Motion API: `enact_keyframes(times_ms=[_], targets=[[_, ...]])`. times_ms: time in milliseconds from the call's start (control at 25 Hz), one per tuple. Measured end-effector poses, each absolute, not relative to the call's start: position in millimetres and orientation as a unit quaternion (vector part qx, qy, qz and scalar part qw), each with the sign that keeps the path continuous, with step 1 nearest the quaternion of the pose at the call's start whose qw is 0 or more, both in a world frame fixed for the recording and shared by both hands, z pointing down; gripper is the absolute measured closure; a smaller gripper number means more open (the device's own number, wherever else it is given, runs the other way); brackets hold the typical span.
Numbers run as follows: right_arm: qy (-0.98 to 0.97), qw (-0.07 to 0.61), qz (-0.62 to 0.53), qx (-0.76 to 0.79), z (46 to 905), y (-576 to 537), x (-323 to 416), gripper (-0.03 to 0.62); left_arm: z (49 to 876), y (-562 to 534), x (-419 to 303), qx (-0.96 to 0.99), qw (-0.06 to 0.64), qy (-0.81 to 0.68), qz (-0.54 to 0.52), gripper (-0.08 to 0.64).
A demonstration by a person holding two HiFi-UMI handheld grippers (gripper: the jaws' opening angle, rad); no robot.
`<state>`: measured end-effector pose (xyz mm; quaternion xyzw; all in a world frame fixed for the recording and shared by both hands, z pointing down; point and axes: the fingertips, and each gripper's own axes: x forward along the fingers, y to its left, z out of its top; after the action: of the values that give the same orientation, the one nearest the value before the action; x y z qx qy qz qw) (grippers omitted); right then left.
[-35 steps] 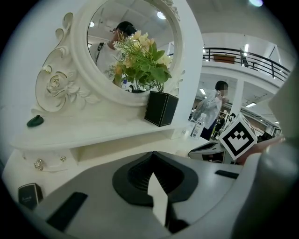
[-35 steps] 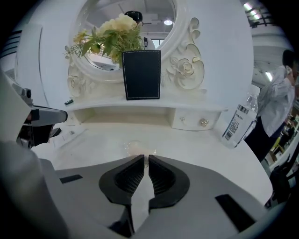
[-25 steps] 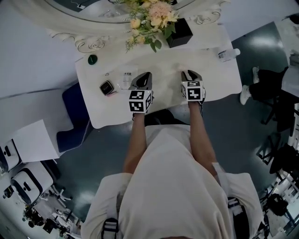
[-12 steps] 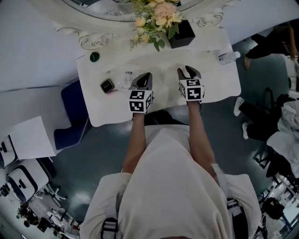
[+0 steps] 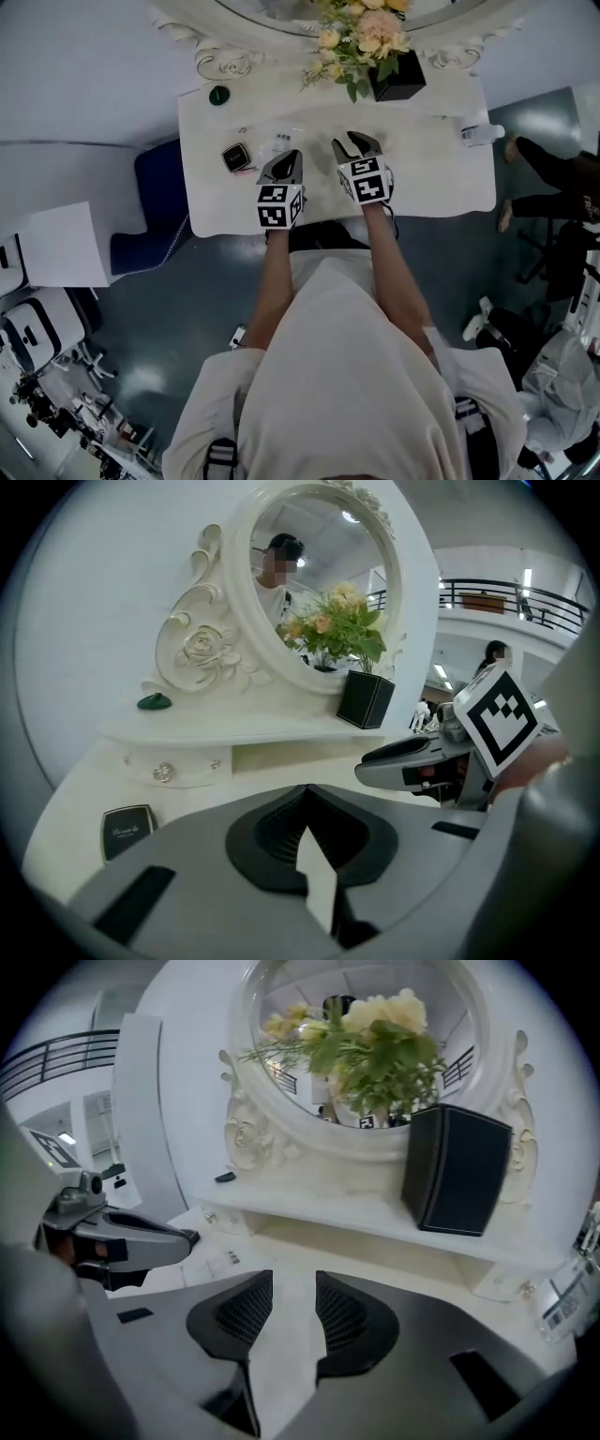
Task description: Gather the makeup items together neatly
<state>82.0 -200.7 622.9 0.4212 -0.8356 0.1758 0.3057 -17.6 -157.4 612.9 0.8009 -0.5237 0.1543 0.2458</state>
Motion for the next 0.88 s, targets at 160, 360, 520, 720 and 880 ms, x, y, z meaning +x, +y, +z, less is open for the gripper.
enact_keyframes(times_ms=[160,360,520,720,880], targets=[[-0.868,0.316,0.167,0.343,630.1,-178.3,20.8,0.417,615.8,-146.7,-57.4,0.776,0.252,-0.558,0.151,0.546],[-0.889,0.36,0.138,0.247,649.2,-140.4,-37.5,0.416,619.8,-129.7,-106.2,0.744,0.262,-0.599,0.14,0.546],[-0.89,0.407,0.083,0.187,663.9,-114.8,-65.5,0.413,620.8,-118.5,-131.7,0.726,0.269,-0.619,0.13,0.546],[-0.876,0.461,0.013,0.139,681.7,-99.6,-81.7,0.41,620.0,-105.9,-149.3,0.714,0.27,-0.635,0.117,0.546],[-0.864,0.485,-0.008,0.135,693.0,-99.2,-85.6,0.414,621.5,-100.0,-161.5,0.708,0.272,-0.642,0.109,0.546]])
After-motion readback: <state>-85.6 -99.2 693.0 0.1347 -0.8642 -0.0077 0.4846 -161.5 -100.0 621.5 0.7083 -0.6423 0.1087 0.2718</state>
